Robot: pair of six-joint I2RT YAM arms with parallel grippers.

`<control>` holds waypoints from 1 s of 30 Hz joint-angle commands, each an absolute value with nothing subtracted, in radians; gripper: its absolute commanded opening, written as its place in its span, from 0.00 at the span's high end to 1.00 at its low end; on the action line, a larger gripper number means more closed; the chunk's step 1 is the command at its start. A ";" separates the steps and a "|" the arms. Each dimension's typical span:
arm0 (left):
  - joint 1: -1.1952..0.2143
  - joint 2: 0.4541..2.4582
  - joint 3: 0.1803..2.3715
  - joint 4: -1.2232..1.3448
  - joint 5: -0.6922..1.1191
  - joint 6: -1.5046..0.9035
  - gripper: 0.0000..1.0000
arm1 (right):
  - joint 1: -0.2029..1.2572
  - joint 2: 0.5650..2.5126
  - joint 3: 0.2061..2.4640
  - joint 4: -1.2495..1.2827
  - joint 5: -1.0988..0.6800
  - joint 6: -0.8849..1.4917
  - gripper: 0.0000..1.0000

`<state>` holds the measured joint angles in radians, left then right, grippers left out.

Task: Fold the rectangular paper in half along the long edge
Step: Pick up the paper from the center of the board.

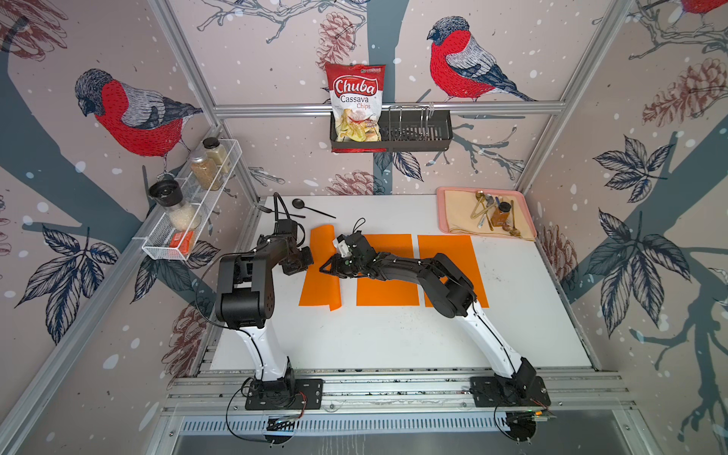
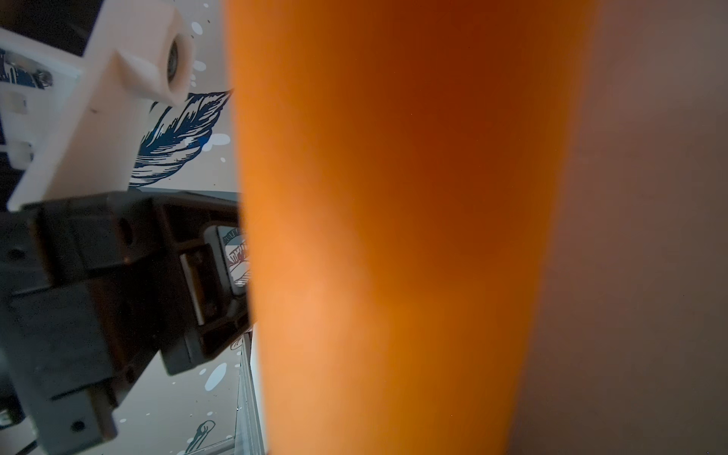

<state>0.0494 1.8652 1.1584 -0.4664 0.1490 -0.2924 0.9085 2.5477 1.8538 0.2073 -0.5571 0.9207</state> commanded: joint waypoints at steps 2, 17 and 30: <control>0.049 1.847 1.144 -0.499 0.161 -0.298 1.00 | 0.904 2.561 1.876 0.176 -0.568 0.942 0.62; 0.048 1.843 1.133 -0.495 0.175 -0.299 1.00 | 0.915 2.648 2.048 0.090 -0.532 0.941 0.38; 0.049 1.841 1.125 -0.486 0.197 -0.301 1.00 | 0.927 2.690 2.115 0.041 -0.519 0.949 0.51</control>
